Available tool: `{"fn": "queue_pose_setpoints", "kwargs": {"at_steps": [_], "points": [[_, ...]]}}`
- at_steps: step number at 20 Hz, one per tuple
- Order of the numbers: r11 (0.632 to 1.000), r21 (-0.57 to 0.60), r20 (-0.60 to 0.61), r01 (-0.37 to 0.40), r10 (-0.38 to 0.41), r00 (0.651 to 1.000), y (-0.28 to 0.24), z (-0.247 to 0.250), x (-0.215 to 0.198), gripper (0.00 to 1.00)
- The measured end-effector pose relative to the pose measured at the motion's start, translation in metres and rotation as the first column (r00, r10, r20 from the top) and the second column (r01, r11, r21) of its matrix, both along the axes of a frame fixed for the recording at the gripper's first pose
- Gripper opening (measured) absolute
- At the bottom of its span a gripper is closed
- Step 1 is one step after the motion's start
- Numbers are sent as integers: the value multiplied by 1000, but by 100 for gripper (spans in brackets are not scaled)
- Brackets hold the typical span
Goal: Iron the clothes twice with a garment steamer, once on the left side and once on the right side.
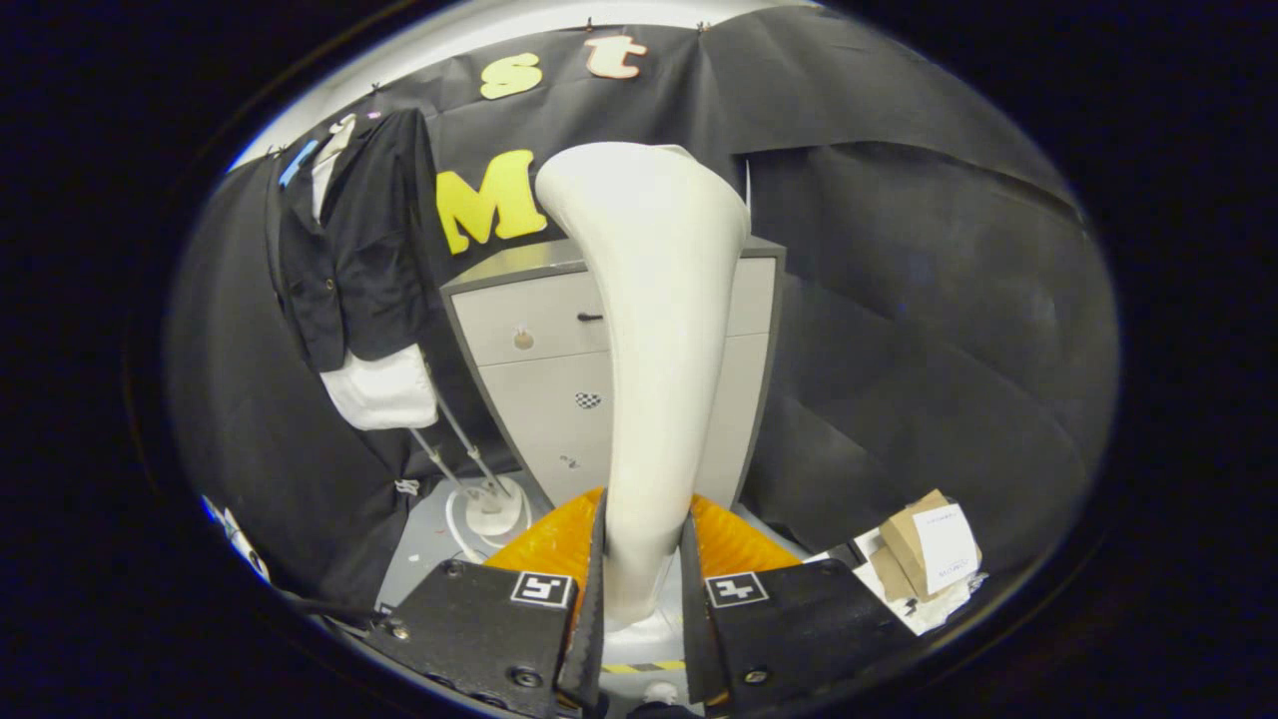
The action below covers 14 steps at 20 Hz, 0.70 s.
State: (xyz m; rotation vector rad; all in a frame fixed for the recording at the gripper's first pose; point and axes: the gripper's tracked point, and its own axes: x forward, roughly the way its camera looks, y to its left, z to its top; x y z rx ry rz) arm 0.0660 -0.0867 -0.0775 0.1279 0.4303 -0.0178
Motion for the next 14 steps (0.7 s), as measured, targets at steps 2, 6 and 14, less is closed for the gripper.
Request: {"fn": "queue_pose_setpoints", "kwargs": {"at_steps": [2, 6, 14], "points": [[1000, 6, 8, -3, 3, 1000, -5, 1, 0, 35], [1000, 11, 11, -26, 25, 1000, -5, 1, 0, 35], [998, -12, 1, -57, 57, 998, -6, -5, 3, 35]]}}
